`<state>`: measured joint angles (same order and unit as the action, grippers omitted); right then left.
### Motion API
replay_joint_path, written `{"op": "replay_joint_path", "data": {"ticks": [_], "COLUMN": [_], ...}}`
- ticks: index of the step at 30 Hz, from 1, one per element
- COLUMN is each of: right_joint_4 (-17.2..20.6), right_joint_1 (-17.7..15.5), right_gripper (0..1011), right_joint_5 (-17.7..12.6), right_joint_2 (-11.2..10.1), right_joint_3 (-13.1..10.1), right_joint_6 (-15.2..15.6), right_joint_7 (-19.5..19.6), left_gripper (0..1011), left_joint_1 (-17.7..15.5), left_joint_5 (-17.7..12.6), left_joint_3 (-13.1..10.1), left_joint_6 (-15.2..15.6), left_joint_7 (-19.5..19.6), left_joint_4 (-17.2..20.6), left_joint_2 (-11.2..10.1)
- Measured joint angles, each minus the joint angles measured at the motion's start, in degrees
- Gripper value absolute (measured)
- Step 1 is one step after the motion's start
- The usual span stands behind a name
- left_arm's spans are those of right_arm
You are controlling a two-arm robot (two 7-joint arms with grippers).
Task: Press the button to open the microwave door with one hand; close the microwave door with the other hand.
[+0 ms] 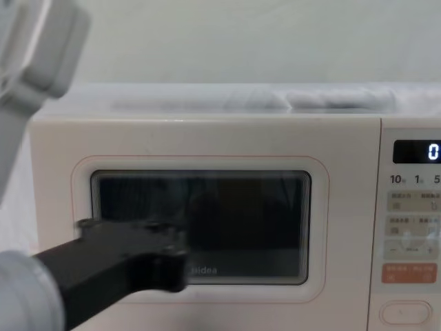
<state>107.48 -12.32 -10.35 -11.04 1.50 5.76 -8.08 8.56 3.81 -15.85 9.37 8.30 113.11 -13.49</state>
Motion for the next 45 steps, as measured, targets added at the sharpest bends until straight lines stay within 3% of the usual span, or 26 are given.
{"op": "replay_joint_path", "data": {"ticks": [7, 13, 15, 24, 36, 45], "right_joint_4": [0.0, 0.0, 0.0, 0.0, 0.0, 0.0], "right_joint_1": [0.0, 0.0, 0.0, 0.0, 0.0, 0.0], "right_gripper": [1002, 1002, 1002, 1002, 1002, 1002], "right_joint_5": [0.0, 0.0, 0.0, 0.0, 0.0, 0.0], "right_joint_2": [0.0, 0.0, 0.0, 0.0, 0.0, 0.0], "right_joint_3": [0.0, 0.0, 0.0, 0.0, 0.0, 0.0], "right_joint_6": [0.0, 0.0, 0.0, 0.0, 0.0, 0.0], "right_joint_7": [0.0, 0.0, 0.0, 0.0, 0.0, 0.0], "left_gripper": [0, 0, 0, 0, 0, 0], "left_joint_1": [3.3, 5.3, 5.5, 7.1, 6.5, 5.6], "left_joint_5": [-0.4, 1.5, 1.7, 5.5, 6.8, 6.5], "left_joint_3": [4.1, 8.2, 8.7, 15.0, 18.1, 18.1], "left_joint_6": [-3.1, -6.7, -7.0, -9.8, -11.3, -11.0], "left_joint_7": [-1.6, -1.2, -1.2, -1.8, -0.9, -0.5], "left_joint_4": [-0.6, -2.2, -2.4, -4.7, -8.8, -10.7], "left_joint_2": [0.7, 1.3, 1.4, 3.1, 3.3, 3.2]}}
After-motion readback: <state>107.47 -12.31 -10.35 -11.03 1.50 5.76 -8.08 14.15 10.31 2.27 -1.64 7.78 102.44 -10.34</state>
